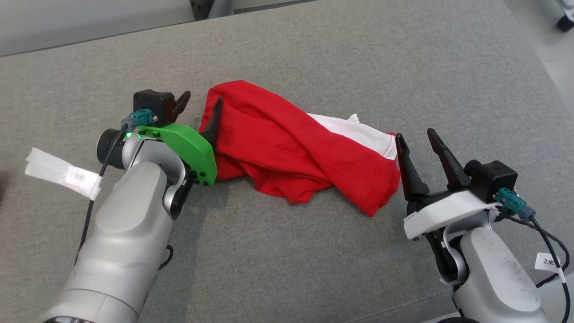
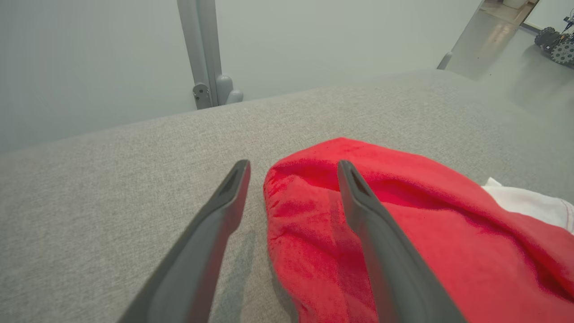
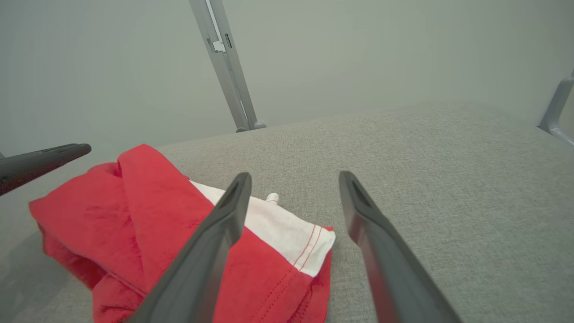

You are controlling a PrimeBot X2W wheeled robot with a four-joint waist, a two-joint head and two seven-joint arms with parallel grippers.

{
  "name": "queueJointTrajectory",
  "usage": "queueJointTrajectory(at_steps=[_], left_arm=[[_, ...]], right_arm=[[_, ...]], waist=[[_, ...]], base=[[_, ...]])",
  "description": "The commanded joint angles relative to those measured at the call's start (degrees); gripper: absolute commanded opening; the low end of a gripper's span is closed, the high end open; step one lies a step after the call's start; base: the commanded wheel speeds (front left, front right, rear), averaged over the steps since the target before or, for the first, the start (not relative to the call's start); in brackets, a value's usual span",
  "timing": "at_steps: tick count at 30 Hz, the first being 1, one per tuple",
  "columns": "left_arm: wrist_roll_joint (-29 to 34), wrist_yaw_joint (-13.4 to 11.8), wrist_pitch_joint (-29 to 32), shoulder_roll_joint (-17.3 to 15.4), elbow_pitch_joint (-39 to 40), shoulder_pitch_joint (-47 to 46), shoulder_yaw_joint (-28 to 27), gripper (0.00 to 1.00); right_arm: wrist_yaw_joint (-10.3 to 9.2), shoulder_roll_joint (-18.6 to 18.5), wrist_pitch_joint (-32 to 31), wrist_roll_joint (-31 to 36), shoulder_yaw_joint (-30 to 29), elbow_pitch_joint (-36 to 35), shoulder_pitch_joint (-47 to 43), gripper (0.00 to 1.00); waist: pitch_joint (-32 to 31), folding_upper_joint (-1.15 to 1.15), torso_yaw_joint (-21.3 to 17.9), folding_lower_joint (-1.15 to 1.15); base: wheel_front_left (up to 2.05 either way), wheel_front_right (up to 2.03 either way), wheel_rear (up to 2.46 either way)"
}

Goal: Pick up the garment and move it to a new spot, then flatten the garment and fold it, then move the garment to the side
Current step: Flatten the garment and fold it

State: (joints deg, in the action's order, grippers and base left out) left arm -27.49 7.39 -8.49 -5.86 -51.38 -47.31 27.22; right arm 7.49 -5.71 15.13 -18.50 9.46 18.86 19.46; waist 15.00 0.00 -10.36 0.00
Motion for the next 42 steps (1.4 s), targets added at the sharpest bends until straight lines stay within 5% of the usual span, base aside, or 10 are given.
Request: queueJointTrajectory(at_steps=[1, 8, 9, 10, 21, 25, 30, 41, 42], left_arm=[[-2.4, 0.1, 1.9, -1.3, -2.2, -1.8, 1.4, 1.0], [-7.8, 0.1, 7.8, -2.6, -7.5, -5.4, 6.7, 1.0], [-8.5, 0.1, 7.9, -2.7, -7.5, -5.5, 7.5, 0.65], [-9.1, 0.1, 7.8, -2.9, -7.5, -5.5, 8.2, 0.0], [-9.6, 0.2, -6.1, -4.5, -4.4, -7.8, 13.5, 0.0], [-2.1, -2.6, -6.6, -6.2, 11.9, -4.1, 5.1, 0.0], [6.4, -2.3, -6.7, -5.3, 27.1, 8.3, -3.0, 0.0], [10.4, -0.1, -6.7, -1.8, 25.9, 30.7, -10.6, 0.0], [10.3, 0.0, -6.7, -1.4, 24.9, 31.7, -11.4, 0.22]], right_arm=[[0.0, 0.5, 0.0, -0.2, 0.1, 0.1, 1.1, 1.0], [0.0, 0.9, 0.0, -0.3, -0.4, 0.4, 1.1, 1.0], [0.0, 0.9, 0.0, 0.0, -0.5, 0.4, 1.1, 1.0], [0.0, 1.0, 0.0, 0.1, -0.7, 0.5, 1.2, 1.0], [0.0, 1.1, 0.0, 0.5, -1.7, 1.1, 0.1, 1.0], [0.0, 1.0, 0.0, 1.0, -2.4, 1.3, -1.0, 1.0], [0.0, 0.9, 0.0, 1.3, -3.2, 1.7, -3.0, 1.0], [0.0, 0.6, 0.0, 1.3, -2.7, 2.7, -5.4, 1.0], [0.0, 0.5, 0.0, 1.2, -2.5, 2.8, -5.3, 1.0]], waist=[[3.5, 0.0, -3.6, 0.0], [4.6, 0.0, -3.8, 0.0], [4.6, 0.0, -3.7, 0.0], [4.6, 0.0, -3.5, 0.0], [2.4, 0.0, 0.3, 0.0], [0.3, 0.0, 3.4, 0.0], [-2.7, 0.0, 6.6, 0.0], [-6.2, 0.0, 10.1, 0.0], [-6.5, 0.0, 10.1, 0.0]], base=[[0.0, 0.0, 0.0], [0.0, 0.0, 0.0], [0.0, 0.0, 0.0], [0.0, 0.0, 0.0], [0.0, 0.0, 0.0], [0.0, 0.0, 0.0], [0.0, 0.0, 0.0], [0.0, 0.0, 0.0], [0.0, 0.0, 0.0]])
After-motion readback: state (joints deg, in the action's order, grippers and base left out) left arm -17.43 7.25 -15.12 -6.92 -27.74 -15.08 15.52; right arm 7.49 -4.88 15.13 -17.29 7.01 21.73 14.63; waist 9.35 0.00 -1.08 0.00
